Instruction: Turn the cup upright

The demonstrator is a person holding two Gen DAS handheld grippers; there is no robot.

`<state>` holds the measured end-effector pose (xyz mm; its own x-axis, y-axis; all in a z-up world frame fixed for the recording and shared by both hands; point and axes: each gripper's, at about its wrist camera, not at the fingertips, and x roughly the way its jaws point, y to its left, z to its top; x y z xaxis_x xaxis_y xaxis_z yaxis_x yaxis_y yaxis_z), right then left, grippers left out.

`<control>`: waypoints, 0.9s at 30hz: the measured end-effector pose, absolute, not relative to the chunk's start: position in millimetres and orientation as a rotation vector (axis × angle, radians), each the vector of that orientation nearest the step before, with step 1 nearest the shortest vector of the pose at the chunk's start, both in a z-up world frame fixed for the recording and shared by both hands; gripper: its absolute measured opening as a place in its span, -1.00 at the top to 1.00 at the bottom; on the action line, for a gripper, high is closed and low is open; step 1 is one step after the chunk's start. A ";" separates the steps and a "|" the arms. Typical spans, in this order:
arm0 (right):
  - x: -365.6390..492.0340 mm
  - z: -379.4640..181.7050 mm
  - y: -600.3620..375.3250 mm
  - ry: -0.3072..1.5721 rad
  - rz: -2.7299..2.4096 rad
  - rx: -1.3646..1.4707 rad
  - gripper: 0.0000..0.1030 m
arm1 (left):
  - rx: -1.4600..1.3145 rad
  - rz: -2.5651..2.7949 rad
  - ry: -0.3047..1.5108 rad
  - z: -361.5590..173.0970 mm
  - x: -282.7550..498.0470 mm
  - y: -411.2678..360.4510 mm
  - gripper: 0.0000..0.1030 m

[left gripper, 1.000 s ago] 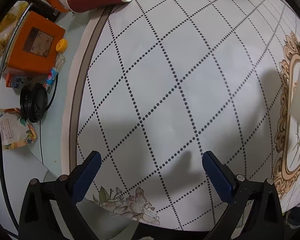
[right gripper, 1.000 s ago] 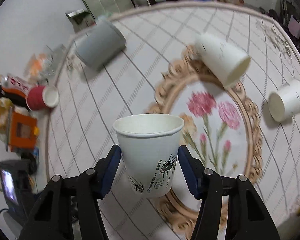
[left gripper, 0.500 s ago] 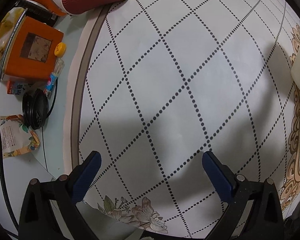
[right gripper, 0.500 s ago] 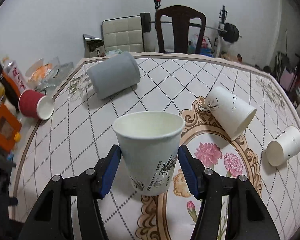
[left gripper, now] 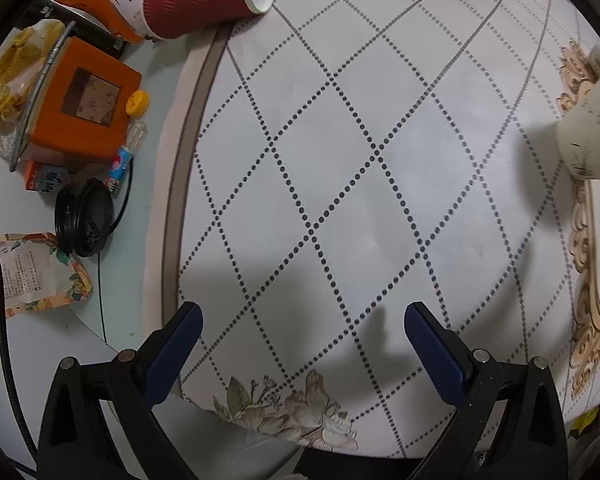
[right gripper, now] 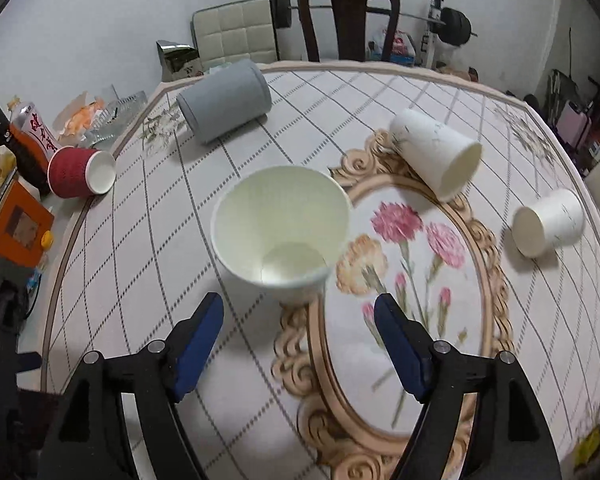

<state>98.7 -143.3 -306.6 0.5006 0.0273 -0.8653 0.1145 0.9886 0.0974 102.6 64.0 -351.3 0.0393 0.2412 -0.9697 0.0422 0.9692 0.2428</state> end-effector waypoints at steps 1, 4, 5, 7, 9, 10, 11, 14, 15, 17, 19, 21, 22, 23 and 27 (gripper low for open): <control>94.9 -304.4 -144.4 1.057 -0.057 0.150 -0.56 | 0.226 0.148 1.520 -346.7 100.5 64.1 -1.00; 80.7 -288.2 -150.1 1.070 -0.102 0.135 -0.79 | 0.215 0.110 1.478 -319.3 92.1 58.6 -1.00; 74.2 -278.2 -153.3 1.074 -0.128 0.129 -0.84 | 0.212 0.097 1.460 -309.8 87.0 56.2 -1.00; 63.6 -259.5 -157.9 1.070 -0.165 0.119 -1.00 | 0.206 0.063 1.418 -283.4 79.7 49.3 -1.00; 54.8 -239.3 -162.3 1.057 -0.192 0.115 -1.00 | 0.208 0.039 1.379 -262.0 85.5 45.9 -1.00; 51.6 -229.7 -163.8 1.052 -0.207 0.110 -1.00 | 0.207 0.026 1.359 -251.3 81.7 45.6 -1.00; 47.1 -217.9 -165.8 1.044 -0.220 0.108 -1.00 | 0.204 0.014 1.339 -240.5 78.9 43.7 -1.00; 33.1 -182.1 -172.0 1.026 -0.240 0.112 -1.00 | 0.184 -0.019 1.270 -198.4 67.1 37.5 -1.00; 27.3 -168.6 -174.4 1.021 -0.246 0.114 -1.00 | 0.179 -0.026 1.245 -184.1 62.1 34.2 -1.00; 15.7 -141.5 -178.7 1.007 -0.249 0.123 -1.00 | 0.174 -0.037 1.197 -158.3 52.9 27.8 -1.00; 3.7 -117.7 -182.9 0.989 -0.251 0.118 -1.00 | 0.168 -0.047 1.154 -137.9 44.1 24.4 -1.00; -8.8 -96.4 -187.5 0.973 -0.251 0.116 -1.00 | 0.159 -0.048 1.110 -115.2 30.8 19.4 -1.00; -13.8 -88.1 -189.3 0.967 -0.250 0.115 -1.00 | 0.155 -0.049 1.094 -106.9 25.2 18.1 -1.00; -20.2 -78.5 -191.5 0.961 -0.248 0.113 -1.00 | 0.150 -0.045 1.078 -97.8 18.8 16.2 -1.00; -47.1 -46.3 -198.7 0.942 -0.227 0.105 -1.00 | 0.135 -0.041 1.028 -70.4 -6.0 11.5 -1.00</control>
<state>-47.1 -198.7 -46.3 0.5663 -0.1472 -0.8109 0.2383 0.9712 -0.0099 -6.0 11.5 -70.4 0.5169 0.0294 -0.8556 0.0970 0.9910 0.0926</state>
